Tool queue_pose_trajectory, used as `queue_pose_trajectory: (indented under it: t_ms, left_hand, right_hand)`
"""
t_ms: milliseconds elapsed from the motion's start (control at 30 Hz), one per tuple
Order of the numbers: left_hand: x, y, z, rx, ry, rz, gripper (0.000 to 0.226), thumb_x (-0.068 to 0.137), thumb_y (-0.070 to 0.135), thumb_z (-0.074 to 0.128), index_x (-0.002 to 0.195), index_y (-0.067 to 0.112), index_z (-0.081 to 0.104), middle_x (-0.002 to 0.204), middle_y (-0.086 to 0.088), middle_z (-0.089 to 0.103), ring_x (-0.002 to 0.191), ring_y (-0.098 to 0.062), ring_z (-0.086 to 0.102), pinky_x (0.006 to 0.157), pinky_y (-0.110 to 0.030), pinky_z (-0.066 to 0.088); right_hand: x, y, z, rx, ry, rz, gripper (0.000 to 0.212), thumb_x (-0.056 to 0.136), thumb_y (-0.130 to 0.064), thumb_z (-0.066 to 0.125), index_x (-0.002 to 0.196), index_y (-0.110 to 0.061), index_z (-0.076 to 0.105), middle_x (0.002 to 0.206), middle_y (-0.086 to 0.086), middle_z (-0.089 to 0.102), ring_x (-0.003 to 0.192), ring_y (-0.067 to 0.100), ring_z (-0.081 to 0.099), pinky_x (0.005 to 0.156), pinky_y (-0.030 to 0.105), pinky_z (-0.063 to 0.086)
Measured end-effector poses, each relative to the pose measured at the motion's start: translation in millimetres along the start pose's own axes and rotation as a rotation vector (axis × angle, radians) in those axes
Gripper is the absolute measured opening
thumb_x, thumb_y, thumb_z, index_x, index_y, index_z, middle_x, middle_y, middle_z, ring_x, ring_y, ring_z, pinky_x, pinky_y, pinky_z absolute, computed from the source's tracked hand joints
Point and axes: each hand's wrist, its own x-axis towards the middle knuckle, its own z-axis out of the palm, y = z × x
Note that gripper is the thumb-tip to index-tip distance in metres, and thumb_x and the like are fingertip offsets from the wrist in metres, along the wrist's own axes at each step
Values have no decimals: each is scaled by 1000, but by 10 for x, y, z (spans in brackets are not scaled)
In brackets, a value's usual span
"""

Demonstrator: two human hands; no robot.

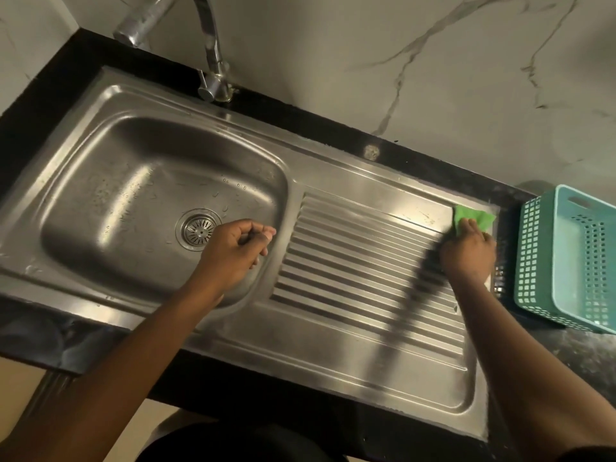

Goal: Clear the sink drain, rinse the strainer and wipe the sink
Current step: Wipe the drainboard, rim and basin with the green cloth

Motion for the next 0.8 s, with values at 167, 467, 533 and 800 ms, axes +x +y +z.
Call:
queue_pose_trajectory:
  t_ms: [167, 467, 533, 800]
  left_hand:
    - [-2, -3, -104, -12, 11, -6, 14, 101, 8, 65, 107, 7, 77, 78, -13, 69, 69, -25, 58, 64, -31, 51]
    - [10, 50, -113, -18, 11, -2, 16, 101, 6, 64, 110, 3, 76, 80, -16, 68, 72, -28, 57, 69, -34, 50]
    - [-2, 73, -95, -16, 15, 7, 16, 102, 8, 64, 111, 3, 76, 81, -15, 69, 72, -28, 58, 69, -33, 51]
    - [-22, 7, -16, -19, 1, 23, 14, 101, 10, 66, 107, 8, 78, 76, -11, 70, 66, -22, 58, 63, -30, 50]
  right_hand:
    - [7, -831, 117, 332, 37, 299, 41, 100, -15, 47, 139, -5, 55, 137, 26, 56, 124, 47, 54, 109, 47, 47]
    - [-665, -2398, 274, 204, -178, -473, 50, 95, -12, 58, 144, -14, 54, 143, 13, 61, 134, 37, 46, 115, 44, 40]
    - [-655, -2495, 287, 149, -218, -610, 57, 94, -12, 60, 149, -18, 51, 156, 4, 52, 141, 35, 41, 120, 45, 36]
    - [-165, -1062, 135, 124, -144, -459, 63, 91, -17, 72, 149, -33, 54, 141, 14, 57, 114, 32, 66, 102, 37, 53]
